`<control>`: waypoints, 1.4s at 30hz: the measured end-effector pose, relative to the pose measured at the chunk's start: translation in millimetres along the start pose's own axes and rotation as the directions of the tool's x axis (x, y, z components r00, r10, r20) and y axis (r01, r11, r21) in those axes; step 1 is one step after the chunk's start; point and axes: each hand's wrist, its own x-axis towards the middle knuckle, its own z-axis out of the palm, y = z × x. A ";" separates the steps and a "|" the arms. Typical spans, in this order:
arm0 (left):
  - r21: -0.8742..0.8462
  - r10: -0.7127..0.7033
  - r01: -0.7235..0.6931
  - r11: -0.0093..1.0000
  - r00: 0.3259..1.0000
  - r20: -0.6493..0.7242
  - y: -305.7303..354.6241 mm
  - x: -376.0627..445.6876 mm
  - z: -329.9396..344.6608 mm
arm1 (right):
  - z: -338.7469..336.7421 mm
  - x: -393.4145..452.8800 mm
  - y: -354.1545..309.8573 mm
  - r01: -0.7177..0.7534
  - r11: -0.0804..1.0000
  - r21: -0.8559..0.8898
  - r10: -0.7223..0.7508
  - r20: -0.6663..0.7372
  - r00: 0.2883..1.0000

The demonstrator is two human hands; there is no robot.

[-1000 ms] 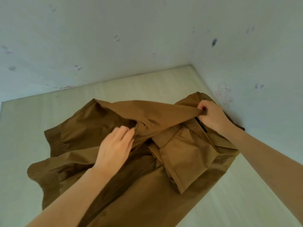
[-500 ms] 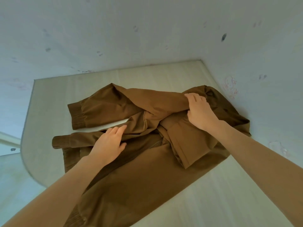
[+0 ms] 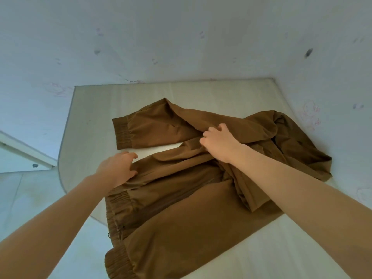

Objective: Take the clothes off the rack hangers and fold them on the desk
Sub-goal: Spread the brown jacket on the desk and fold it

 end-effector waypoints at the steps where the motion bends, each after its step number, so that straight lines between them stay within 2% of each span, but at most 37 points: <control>1: 0.027 -0.007 0.007 1.000 1.000 0.027 -3.0 0.9 1.7 | -0.3 -1.3 5.4 -0.045 0.998 0.054 0.046 -0.025 0.999; 3: 0.062 -0.018 0.015 0.998 0.999 0.046 -11.6 0.4 5.6 | -0.5 0.1 13.0 -0.128 0.977 0.170 0.141 -0.067 0.988; 7: -0.021 -0.051 0.052 0.998 0.999 0.016 -26.4 -1.7 10.5 | -1.9 3.1 18.5 -0.213 0.916 0.339 0.264 -0.111 0.958; 10: -0.107 -0.012 -0.007 0.994 0.983 -0.181 -31.1 -3.5 5.8 | -6.6 5.9 19.3 -0.228 0.893 0.388 0.313 -0.171 0.934; 13: -0.182 -0.004 -0.082 0.980 0.905 -0.426 -35.4 -7.2 -5.8 | -13.5 3.9 26.2 -0.219 0.888 0.405 0.337 -0.249 0.908; 15: -0.211 -0.016 -0.108 0.972 0.858 -0.514 -37.6 -12.5 -10.9 | -15.9 -3.5 31.7 -0.183 0.891 0.414 0.328 -0.309 0.893; 17: -0.187 0.029 -0.149 0.971 0.848 -0.529 -34.3 -22.8 -9.8 | -15.7 -15.5 32.9 -0.135 0.896 0.423 0.297 -0.344 0.891; 18: -0.114 0.089 -0.169 0.979 0.858 -0.506 -29.8 -28.3 -5.5 | -14.6 -21.9 31.5 -0.113 0.901 0.418 0.276 -0.352 0.894; 21: 0.164 0.233 -0.189 0.968 0.920 -0.314 -17.5 -40.8 17.0 | -9.5 -40.0 24.1 -0.067 0.917 0.393 0.235 -0.399 0.886; 23: 0.120 0.217 -0.188 0.975 0.924 -0.315 -18.8 -44.3 24.0 | -7.0 -52.9 19.3 -0.039 0.930 0.365 0.213 -0.450 0.867; 25: 0.072 0.228 -0.218 0.973 0.872 -0.433 -22.6 -50.3 21.5 | -1.7 -67.8 14.7 -0.007 0.950 0.312 0.166 -0.485 0.859; 27: 0.145 0.302 -0.266 0.953 0.817 -0.490 -23.2 -58.6 21.7 | 10.9 -81.1 9.8 0.031 0.967 0.253 0.096 -0.474 0.875; 30: 0.330 0.523 -0.416 0.847 0.764 -0.379 -16.1 -72.2 30.2 | 38.4 -94.2 1.4 0.076 0.980 0.183 -0.005 -0.360 0.933; 33: 0.395 0.645 -0.532 0.749 0.723 -0.249 -9.8 -80.0 48.3 | 61.2 -96.9 -6.7 0.087 0.973 0.216 -0.046 -0.185 0.982; 36: 0.293 0.591 -0.538 0.790 0.796 -0.131 2.1 -86.1 54.6 | 72.7 -94.7 -12.5 0.070 0.966 0.250 -0.048 -0.093 0.995; 40: 0.066 0.370 -0.371 0.926 0.929 0.032 17.1 -82.1 52.4 | 78.4 -90.8 -19.3 0.040 0.962 0.271 -0.035 -0.023 0.999; 42: 0.101 0.308 -0.321 0.942 0.943 0.125 26.9 -78.3 54.1 | 77.1 -89.3 -23.1 0.028 0.958 0.285 -0.033 0.012 0.999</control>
